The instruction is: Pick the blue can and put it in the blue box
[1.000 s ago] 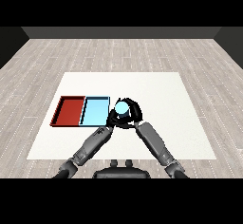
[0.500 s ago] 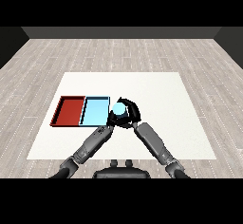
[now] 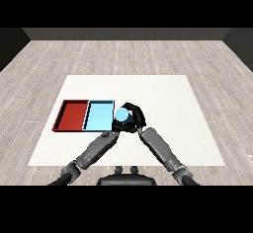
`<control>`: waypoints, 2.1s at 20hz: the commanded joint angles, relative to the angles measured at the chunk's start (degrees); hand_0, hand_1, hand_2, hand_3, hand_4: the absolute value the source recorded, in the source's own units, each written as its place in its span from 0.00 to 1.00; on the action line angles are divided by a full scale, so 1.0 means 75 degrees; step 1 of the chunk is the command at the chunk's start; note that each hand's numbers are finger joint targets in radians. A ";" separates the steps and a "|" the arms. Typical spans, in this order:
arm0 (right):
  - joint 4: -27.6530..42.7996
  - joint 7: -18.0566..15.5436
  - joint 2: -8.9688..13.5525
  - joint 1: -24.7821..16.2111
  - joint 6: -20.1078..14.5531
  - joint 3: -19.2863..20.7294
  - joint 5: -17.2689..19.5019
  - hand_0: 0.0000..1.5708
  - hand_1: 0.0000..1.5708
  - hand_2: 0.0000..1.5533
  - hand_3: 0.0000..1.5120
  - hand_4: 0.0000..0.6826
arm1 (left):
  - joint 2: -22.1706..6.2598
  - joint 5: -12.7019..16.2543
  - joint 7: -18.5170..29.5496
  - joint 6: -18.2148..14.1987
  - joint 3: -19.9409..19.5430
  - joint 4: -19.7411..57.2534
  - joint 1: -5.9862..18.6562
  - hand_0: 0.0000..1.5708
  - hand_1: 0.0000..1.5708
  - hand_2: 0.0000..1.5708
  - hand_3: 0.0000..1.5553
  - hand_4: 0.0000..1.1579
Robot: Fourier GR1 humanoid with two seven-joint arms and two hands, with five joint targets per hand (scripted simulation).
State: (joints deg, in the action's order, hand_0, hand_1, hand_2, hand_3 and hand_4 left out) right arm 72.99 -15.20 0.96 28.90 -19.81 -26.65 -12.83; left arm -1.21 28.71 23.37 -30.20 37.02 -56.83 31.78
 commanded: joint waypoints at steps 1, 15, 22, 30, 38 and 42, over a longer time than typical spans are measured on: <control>-0.0631 -0.0482 -0.0121 0.0308 0.0192 0.0125 -0.0439 0.92 0.92 0.94 0.91 0.76 | 0.0153 0.0347 -0.0022 -0.0616 0.0038 0.0560 0.0358 1.00 1.00 1.00 0.97 1.00; -0.0434 -0.0500 -0.0121 -0.0013 -0.0513 -0.0590 -0.0517 0.70 0.70 0.77 0.68 0.59 | 0.0153 -0.0161 -0.0281 -0.1142 0.0049 0.0436 0.0539 1.00 1.00 0.99 0.94 0.98; -0.0129 0.0346 -0.0124 0.0186 -0.0403 -0.0312 0.0195 0.00 0.00 0.00 0.00 0.00 | 0.0155 -0.0400 -0.0454 -0.0998 -0.0209 0.0273 0.0437 1.00 1.00 0.99 0.94 0.98; 0.0118 0.0886 -0.0125 0.0416 -0.0066 0.0763 0.0609 0.00 0.00 0.00 0.00 0.00 | 0.0159 -0.0946 -0.0508 -0.0866 -0.0572 0.0266 0.0088 1.00 1.00 1.00 0.96 0.99; 0.1558 0.0602 0.0404 -0.0588 0.0860 0.1860 -0.0700 0.00 0.00 0.00 0.00 0.00 | 0.0069 -0.0799 -0.0296 -0.0496 -0.1154 0.0398 -0.0131 1.00 1.00 1.00 0.95 0.99; 0.2469 0.0016 0.0552 -0.1523 0.0976 0.2103 -0.0843 0.00 0.00 0.00 0.00 0.00 | -0.0258 -0.0967 -0.0016 -0.0746 -0.1495 0.0122 -0.0396 1.00 1.00 1.00 0.95 0.99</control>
State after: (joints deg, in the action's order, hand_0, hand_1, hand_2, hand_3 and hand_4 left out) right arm 85.82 -12.24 3.94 22.63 -13.99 -13.36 -17.07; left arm -1.38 21.78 21.17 -35.84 28.58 -55.07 30.23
